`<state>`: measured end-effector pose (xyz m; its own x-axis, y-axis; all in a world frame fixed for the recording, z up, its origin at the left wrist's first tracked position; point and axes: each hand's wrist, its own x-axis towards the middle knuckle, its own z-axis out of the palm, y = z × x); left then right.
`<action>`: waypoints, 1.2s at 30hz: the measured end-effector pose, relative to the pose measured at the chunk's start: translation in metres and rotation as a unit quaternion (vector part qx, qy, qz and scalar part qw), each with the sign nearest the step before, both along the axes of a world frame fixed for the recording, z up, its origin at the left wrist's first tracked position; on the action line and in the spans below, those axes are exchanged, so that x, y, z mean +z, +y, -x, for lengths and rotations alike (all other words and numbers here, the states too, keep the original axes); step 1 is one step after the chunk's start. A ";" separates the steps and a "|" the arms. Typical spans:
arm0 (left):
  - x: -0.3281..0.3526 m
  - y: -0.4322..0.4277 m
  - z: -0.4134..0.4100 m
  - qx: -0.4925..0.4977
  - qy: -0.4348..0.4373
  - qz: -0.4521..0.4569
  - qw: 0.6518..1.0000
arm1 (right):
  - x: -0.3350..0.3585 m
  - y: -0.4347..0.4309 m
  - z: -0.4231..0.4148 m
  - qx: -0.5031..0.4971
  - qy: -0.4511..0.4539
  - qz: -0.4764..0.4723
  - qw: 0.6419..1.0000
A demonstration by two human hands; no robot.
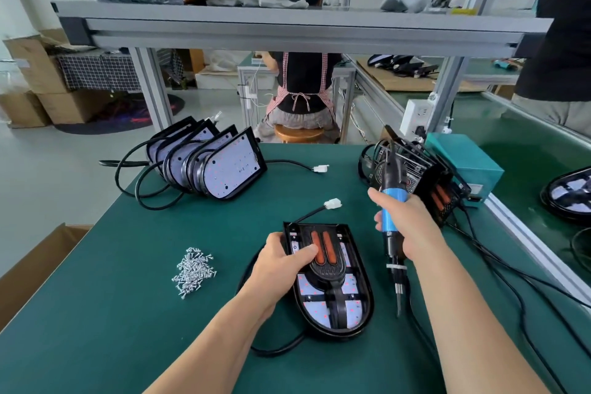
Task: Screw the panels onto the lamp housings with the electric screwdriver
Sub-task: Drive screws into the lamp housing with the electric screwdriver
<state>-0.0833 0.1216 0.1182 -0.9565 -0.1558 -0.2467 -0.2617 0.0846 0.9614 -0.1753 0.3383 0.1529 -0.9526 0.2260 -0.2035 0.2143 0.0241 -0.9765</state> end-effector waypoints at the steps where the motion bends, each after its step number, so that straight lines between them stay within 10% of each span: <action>1: 0.000 0.000 0.000 0.001 -0.001 0.001 1.000 | -0.004 -0.001 0.001 0.010 -0.018 -0.014 1.000; 15: 0.001 -0.004 0.001 -0.018 -0.015 0.021 1.000 | -0.036 -0.027 -0.014 0.023 0.005 -0.411 0.912; 19: 0.009 -0.004 -0.001 0.005 0.004 0.231 0.973 | -0.036 -0.027 -0.026 0.022 0.025 -0.470 0.882; 24: 0.013 -0.004 -0.010 0.045 0.057 0.495 0.866 | -0.030 -0.036 -0.066 -0.027 0.204 -0.421 0.884; 36: 0.022 -0.016 0.006 -0.020 -0.036 0.432 0.901 | -0.031 -0.067 -0.142 0.143 0.102 -0.221 0.959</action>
<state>-0.0897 0.1057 0.1403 -0.9520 -0.2850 -0.1119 -0.3010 0.8045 0.5121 -0.0337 0.2710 0.1223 -0.9984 -0.0288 0.0492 -0.0570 0.4740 -0.8787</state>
